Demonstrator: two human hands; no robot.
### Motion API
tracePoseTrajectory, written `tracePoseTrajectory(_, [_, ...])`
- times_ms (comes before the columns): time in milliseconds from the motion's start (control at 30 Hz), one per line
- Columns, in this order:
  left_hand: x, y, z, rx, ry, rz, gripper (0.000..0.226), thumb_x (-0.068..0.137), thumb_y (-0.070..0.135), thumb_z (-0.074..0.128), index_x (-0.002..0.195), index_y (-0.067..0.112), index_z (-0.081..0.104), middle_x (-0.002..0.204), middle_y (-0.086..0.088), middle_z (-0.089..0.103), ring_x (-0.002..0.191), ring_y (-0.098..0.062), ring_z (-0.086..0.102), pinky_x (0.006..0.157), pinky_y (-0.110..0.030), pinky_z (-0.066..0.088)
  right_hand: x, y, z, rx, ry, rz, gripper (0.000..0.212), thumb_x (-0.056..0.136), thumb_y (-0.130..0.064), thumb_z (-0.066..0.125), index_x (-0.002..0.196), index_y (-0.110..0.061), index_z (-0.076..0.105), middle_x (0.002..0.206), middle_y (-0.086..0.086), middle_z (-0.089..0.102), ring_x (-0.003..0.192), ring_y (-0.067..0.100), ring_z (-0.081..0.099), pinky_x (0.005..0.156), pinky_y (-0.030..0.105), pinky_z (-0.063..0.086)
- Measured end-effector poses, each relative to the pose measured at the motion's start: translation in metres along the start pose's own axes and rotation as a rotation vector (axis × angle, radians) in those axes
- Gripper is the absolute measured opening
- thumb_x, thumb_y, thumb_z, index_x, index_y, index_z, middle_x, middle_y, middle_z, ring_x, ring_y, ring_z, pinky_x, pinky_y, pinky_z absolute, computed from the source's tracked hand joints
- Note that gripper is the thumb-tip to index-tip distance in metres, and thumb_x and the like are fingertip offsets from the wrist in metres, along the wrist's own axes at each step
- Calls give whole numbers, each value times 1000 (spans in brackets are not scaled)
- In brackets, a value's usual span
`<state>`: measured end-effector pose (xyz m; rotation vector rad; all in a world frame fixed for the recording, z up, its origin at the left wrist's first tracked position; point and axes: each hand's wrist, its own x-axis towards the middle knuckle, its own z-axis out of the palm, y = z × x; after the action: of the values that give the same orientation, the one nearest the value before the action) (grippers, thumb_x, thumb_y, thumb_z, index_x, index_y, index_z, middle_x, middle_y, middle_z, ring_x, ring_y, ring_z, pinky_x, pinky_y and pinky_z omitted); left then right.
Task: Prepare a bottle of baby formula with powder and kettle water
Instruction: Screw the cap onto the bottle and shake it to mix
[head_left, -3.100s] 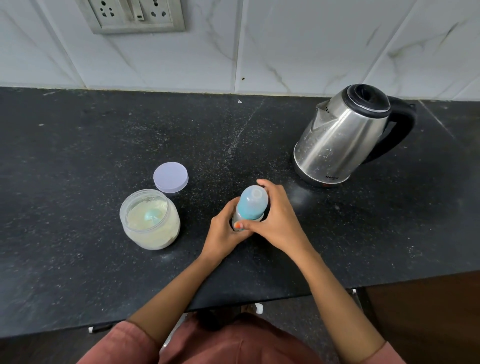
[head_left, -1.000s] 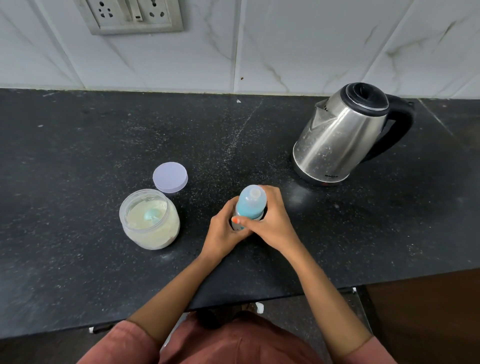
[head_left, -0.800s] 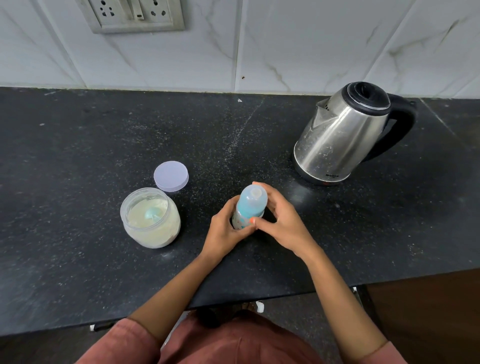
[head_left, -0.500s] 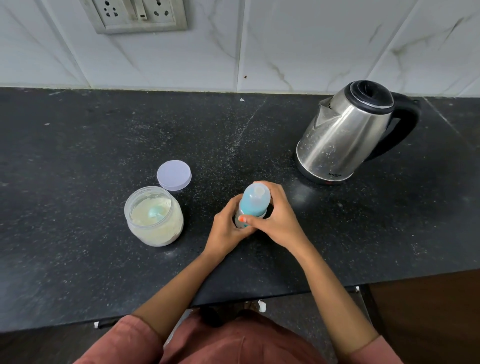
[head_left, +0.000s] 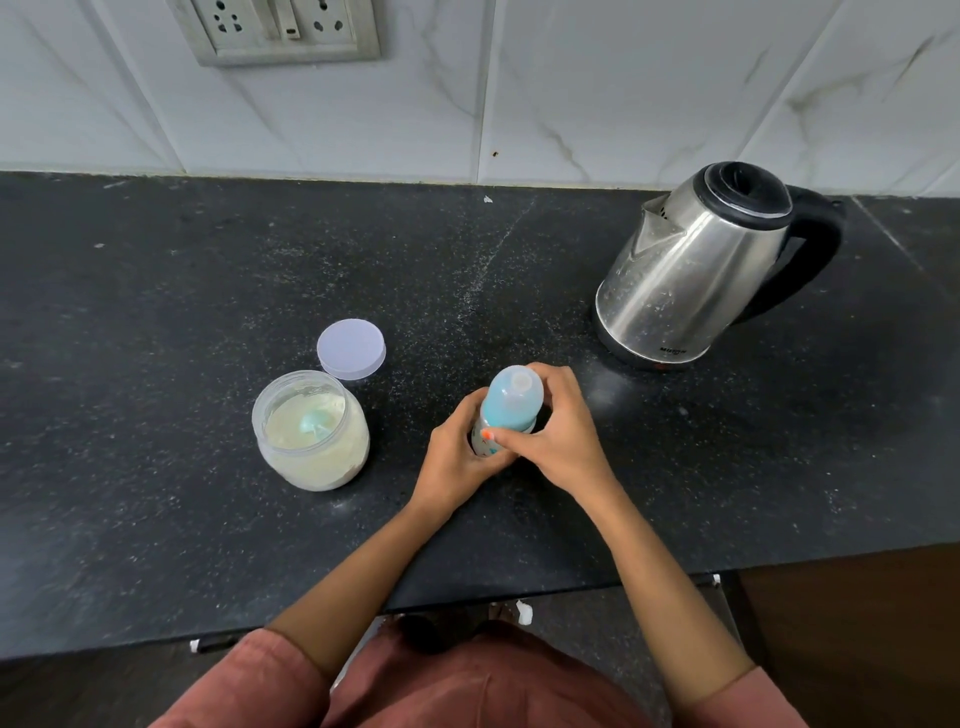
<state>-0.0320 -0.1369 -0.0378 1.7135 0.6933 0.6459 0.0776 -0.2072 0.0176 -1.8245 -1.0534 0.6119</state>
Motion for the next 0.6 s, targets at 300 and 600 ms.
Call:
tracePoseTrajectory(300, [0, 1, 1, -16, -2, -3, 62, 70, 13, 78, 120, 30, 44, 112, 21, 55, 107, 7, 53, 86, -9, 41, 2, 3, -14, 141, -209, 3, 70, 71, 1, 70, 118, -44, 43, 129, -8, 53, 124, 7, 47, 107, 28, 37])
tracePoseTrajectory(600, [-3, 2, 2, -10, 30, 2, 57, 73, 11, 75, 118, 31, 45, 110, 24, 55, 103, 12, 53, 85, -8, 41, -12, -5, 11, 96, 139, -18, 55, 64, -3, 78, 109, -28, 58, 104, -18, 62, 104, 0, 58, 90, 15, 46])
